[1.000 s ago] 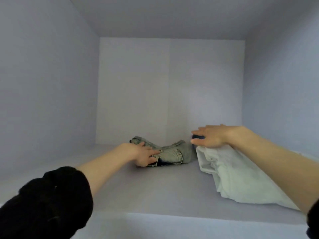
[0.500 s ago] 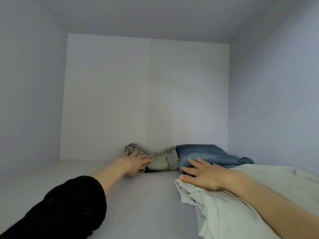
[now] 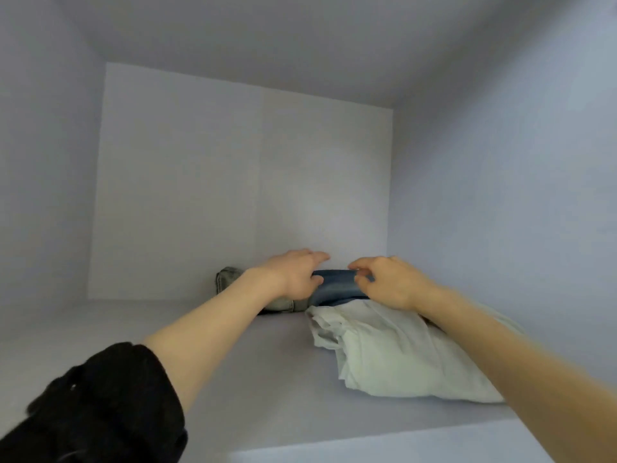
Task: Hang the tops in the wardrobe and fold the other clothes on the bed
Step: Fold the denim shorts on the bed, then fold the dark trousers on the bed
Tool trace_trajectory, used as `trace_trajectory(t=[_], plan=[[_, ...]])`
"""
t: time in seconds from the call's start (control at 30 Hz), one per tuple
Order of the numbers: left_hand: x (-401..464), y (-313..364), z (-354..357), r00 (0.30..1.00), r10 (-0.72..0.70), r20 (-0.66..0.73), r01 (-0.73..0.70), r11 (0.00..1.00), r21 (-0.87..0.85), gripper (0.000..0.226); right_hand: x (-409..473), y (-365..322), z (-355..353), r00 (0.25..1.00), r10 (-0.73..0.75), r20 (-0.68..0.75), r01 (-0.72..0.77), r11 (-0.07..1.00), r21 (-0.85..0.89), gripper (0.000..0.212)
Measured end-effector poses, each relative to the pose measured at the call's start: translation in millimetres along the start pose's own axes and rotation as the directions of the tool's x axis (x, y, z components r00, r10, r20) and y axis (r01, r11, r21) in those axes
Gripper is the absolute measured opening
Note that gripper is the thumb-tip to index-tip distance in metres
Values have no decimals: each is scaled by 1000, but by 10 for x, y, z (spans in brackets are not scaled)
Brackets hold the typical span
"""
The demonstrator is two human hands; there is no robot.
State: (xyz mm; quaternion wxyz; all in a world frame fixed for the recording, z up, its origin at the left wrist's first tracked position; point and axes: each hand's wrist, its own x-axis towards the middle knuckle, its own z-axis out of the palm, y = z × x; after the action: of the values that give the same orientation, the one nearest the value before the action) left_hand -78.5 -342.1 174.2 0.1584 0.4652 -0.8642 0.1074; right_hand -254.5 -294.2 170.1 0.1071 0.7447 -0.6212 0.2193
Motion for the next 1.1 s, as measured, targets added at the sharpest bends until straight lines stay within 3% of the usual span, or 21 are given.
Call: trace_trajectory(t=[0.07,0.17,0.27,0.33,0.47,0.6,0.77,0.83,1.03,1.1], plan=[[-269,258,-53,981,59,-184,-62,998,-13,55,-350,2,-195,992,73,-103,-71,997,25,39],[-767,660,11,878,131,-460,-207,971,-118,50,-1020,-18,-405,950,172,-262,-169,985,36,35],[-1311,1124,138,804,176,-568,-396,871,-290,42,-1830,-71,-479,888,273,-369,-262,962,81,31],[-1671,1483,265,796,193,-574,-482,775,-408,39,-2473,-102,-495,852,366,-375,-346,930,121,29],[-2387,2210,539,848,287,-445,-524,578,-626,35,-3794,-191,-478,801,532,-274,-497,846,192,28],[-3047,2964,700,823,441,-357,-539,414,-733,29,-5141,-305,-467,708,689,-153,-626,713,316,25],[-3959,4115,881,683,654,-326,-584,220,-781,29,-6786,-376,-628,472,872,-128,-807,486,334,25],[-4384,4765,916,585,758,-289,-578,139,-804,30,-7541,-379,-797,338,925,-174,-856,379,353,25],[-5230,6456,815,342,886,-313,-588,-58,-807,28,-9276,-372,-1387,25,973,-230,-910,117,398,25],[-5431,6922,771,289,905,-313,-571,-100,-815,27,-9728,-354,-1544,-47,973,-226,-912,51,407,26]])
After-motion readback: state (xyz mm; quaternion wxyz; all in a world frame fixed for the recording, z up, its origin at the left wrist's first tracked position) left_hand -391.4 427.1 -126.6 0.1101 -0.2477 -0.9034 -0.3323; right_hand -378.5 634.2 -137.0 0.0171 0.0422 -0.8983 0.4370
